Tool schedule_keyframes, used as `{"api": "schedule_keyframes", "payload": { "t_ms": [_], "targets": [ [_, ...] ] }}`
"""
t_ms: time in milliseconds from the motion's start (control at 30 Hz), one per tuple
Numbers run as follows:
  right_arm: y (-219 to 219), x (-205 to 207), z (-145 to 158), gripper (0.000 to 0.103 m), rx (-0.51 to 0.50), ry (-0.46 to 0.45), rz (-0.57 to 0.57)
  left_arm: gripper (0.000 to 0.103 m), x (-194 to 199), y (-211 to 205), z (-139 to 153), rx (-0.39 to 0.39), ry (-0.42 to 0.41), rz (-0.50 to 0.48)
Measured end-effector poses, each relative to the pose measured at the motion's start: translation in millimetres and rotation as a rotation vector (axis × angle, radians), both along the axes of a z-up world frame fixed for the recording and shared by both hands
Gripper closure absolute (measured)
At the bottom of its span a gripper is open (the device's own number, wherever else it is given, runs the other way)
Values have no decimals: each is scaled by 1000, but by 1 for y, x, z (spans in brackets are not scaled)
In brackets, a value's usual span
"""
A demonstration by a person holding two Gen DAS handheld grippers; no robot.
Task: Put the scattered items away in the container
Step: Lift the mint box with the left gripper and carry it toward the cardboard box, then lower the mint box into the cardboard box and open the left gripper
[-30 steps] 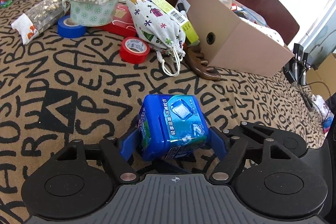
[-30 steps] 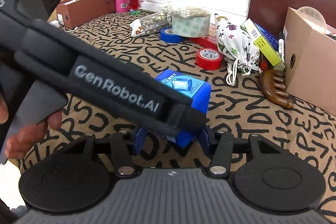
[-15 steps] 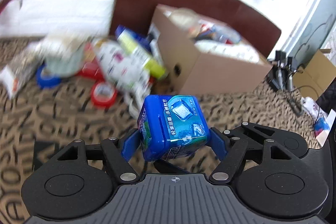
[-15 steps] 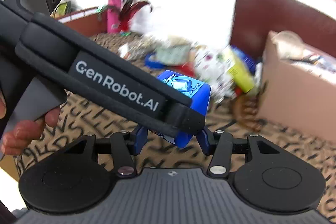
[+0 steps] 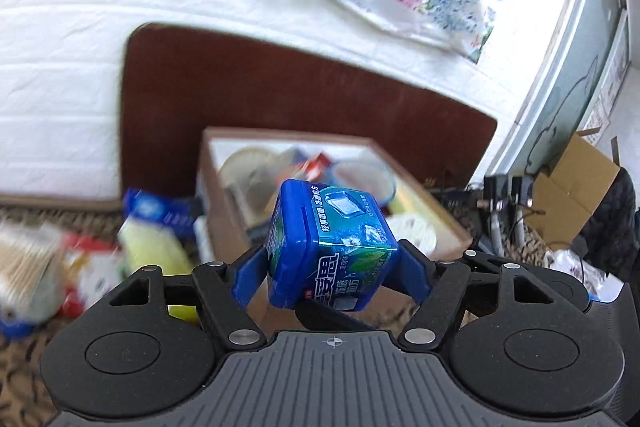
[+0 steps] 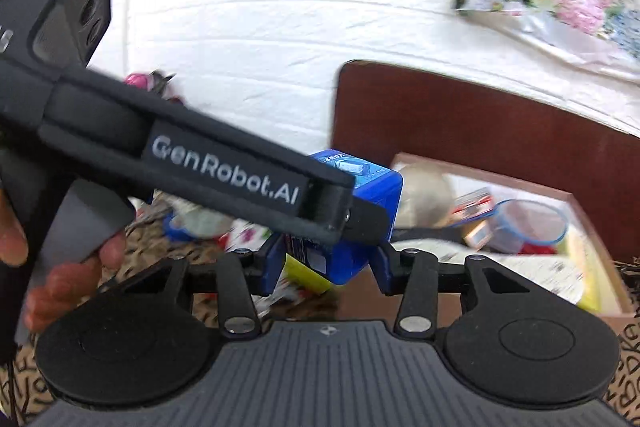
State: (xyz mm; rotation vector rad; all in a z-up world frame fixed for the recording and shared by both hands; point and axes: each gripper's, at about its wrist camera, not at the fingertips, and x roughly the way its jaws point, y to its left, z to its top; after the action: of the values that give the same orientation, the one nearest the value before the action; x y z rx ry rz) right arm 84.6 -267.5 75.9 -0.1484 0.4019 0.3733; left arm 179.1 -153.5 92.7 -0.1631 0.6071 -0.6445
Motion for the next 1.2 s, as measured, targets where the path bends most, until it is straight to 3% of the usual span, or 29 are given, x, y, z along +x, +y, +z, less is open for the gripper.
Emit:
{"api": "schedule_keyframes", "payload": {
  "t_ms": [400, 633, 700, 733, 767, 800, 1033, 1200],
  "targets": [
    [-64, 104, 23, 52, -78, -19, -67, 25, 120, -84, 19, -45, 1, -33],
    [-103, 158, 21, 52, -155, 1, -112, 22, 176, -136, 6, -67, 20, -73],
    [-116, 169, 17, 51, -167, 13, -128, 17, 183, -150, -1, -77, 2, -75],
    [-122, 174, 13, 48, -179, 16, -133, 5, 185, -155, -5, -71, -6, -58],
    [-126, 177, 8, 38, -195, 29, -132, 1, 186, -158, -9, -55, -9, -34],
    [-130, 180, 2, 32, -214, 51, -137, 0, 185, -159, -13, -42, -13, -22],
    [-137, 165, -33, 26, -273, 75, -114, 0, 190, -144, -35, -6, 67, -38],
    [-135, 155, -40, 15, -271, 67, -119, 0, 180, -136, -37, 27, 58, -25]
  ]
}}
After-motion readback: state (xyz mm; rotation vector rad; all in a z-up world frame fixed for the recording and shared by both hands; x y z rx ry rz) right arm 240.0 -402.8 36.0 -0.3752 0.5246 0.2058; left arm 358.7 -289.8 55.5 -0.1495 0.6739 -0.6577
